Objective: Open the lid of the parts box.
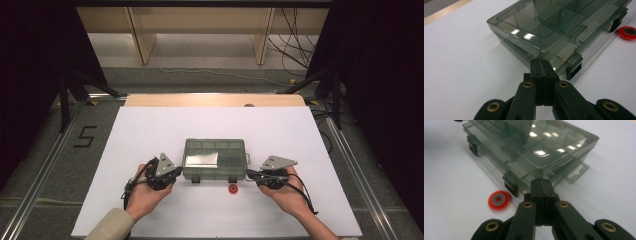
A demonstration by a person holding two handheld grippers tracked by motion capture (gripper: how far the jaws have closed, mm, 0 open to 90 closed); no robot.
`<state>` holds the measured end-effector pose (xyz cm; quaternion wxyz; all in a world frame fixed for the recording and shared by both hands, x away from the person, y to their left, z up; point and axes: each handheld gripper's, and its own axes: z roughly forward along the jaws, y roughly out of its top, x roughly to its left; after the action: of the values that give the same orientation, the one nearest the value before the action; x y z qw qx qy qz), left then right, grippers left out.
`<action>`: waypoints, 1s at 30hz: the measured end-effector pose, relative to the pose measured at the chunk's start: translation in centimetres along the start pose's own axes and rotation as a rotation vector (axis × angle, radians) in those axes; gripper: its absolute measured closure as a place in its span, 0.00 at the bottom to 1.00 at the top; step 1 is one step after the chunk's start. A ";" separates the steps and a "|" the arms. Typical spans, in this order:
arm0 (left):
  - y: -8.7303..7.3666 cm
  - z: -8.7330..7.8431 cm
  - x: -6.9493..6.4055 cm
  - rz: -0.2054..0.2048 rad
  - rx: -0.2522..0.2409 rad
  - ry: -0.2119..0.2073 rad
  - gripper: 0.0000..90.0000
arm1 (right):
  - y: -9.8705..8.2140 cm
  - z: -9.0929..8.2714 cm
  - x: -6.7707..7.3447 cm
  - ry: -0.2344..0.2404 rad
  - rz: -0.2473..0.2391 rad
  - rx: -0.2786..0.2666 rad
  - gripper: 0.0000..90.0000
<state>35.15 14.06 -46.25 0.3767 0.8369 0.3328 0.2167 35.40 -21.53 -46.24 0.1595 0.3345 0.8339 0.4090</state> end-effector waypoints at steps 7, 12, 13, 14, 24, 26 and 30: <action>0.3 -0.1 -0.2 -0.050 -0.097 0.031 1.00 | 0.2 -0.2 0.4 -0.110 -0.047 -0.030 0.73; 0.4 0.1 -0.4 -0.055 -0.142 0.054 0.95 | 0.4 0.1 0.7 -0.162 -0.070 -0.074 0.64; 0.4 0.1 -0.5 -0.057 -0.148 0.069 0.92 | 0.5 0.1 0.7 -0.171 -0.074 -0.091 0.63; 0.4 0.1 -0.5 -0.057 -0.148 0.069 0.90 | 0.5 0.1 0.7 -0.171 -0.074 -0.091 0.63; 0.5 0.7 -0.9 -0.047 -0.173 0.139 0.74 | 1.0 0.3 0.8 -0.207 -0.100 -0.168 0.63; 0.7 0.6 -0.9 -0.021 -0.186 0.168 0.75 | 1.1 0.4 0.9 -0.219 -0.105 -0.187 0.63; 1.0 0.7 -0.9 -0.001 -0.210 0.184 0.76 | 1.3 0.4 0.9 -0.228 -0.104 -0.207 0.63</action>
<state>35.40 12.55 -46.03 0.4303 0.7693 0.3416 0.3260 35.52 -20.08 -45.47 0.3075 0.3168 0.7801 0.4433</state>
